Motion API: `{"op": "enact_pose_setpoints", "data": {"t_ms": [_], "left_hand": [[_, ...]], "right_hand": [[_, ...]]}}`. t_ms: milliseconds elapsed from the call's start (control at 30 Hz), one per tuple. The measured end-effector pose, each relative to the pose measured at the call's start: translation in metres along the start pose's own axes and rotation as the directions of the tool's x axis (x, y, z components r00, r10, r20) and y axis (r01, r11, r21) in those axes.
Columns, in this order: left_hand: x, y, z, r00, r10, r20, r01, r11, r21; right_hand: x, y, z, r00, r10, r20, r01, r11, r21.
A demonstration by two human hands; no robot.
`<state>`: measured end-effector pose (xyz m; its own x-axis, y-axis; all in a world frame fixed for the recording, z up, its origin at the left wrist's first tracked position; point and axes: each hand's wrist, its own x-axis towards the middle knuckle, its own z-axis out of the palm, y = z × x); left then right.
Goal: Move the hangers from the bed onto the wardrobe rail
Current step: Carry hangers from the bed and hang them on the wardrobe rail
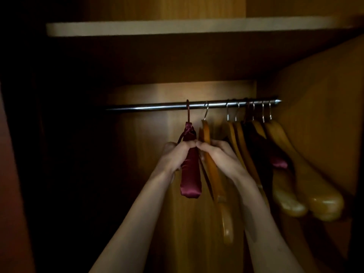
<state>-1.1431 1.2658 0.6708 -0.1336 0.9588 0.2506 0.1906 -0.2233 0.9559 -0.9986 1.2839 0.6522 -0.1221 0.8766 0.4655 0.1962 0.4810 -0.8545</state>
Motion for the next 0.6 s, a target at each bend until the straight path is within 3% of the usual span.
{"op": "enact_pose_setpoints", "data": {"t_ms": [367, 600], "left_hand": [[0.057, 0.019, 0.028, 0.996, 0.026, 0.083, -0.023, 0.999, -0.048], [0.067, 0.009, 0.038, 0.993, 0.001, 0.118, 0.005, 0.999, -0.048]], "right_hand": [[0.043, 0.011, -0.018, 0.999, -0.029, -0.044, 0.033, 0.993, 0.110], [0.049, 0.016, -0.023, 0.997, 0.049, -0.059, -0.046, 0.997, 0.058]]}}
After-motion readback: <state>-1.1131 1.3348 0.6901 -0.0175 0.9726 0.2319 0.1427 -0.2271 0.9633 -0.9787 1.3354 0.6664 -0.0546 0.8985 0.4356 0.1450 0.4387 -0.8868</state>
